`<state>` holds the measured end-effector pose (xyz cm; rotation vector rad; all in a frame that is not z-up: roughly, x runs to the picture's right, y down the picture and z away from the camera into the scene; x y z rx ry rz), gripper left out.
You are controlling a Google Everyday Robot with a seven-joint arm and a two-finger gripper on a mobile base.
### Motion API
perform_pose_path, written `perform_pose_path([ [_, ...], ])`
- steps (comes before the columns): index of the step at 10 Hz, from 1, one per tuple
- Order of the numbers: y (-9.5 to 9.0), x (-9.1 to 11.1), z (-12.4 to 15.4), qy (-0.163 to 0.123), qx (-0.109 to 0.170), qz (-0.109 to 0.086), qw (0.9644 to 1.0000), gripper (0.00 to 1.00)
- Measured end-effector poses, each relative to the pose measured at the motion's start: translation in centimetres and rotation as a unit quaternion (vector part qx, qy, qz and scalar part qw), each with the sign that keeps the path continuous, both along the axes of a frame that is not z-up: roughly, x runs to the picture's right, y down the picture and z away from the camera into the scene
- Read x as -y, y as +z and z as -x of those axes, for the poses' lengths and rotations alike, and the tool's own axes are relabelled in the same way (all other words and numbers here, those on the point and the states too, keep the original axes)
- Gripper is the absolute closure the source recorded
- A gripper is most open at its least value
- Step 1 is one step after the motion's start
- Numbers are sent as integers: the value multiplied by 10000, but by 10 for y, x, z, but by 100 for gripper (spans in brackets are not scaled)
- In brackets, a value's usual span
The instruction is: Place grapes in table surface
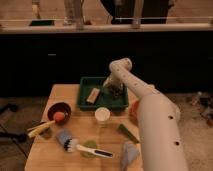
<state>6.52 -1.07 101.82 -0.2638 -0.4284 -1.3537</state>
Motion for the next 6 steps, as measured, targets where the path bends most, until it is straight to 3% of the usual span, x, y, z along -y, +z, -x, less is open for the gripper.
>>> perform_pose_path([
  [2, 1, -1, 0, -7, 45, 47, 10000, 23],
  [6, -2, 1, -1, 84, 211, -3, 9997, 62],
])
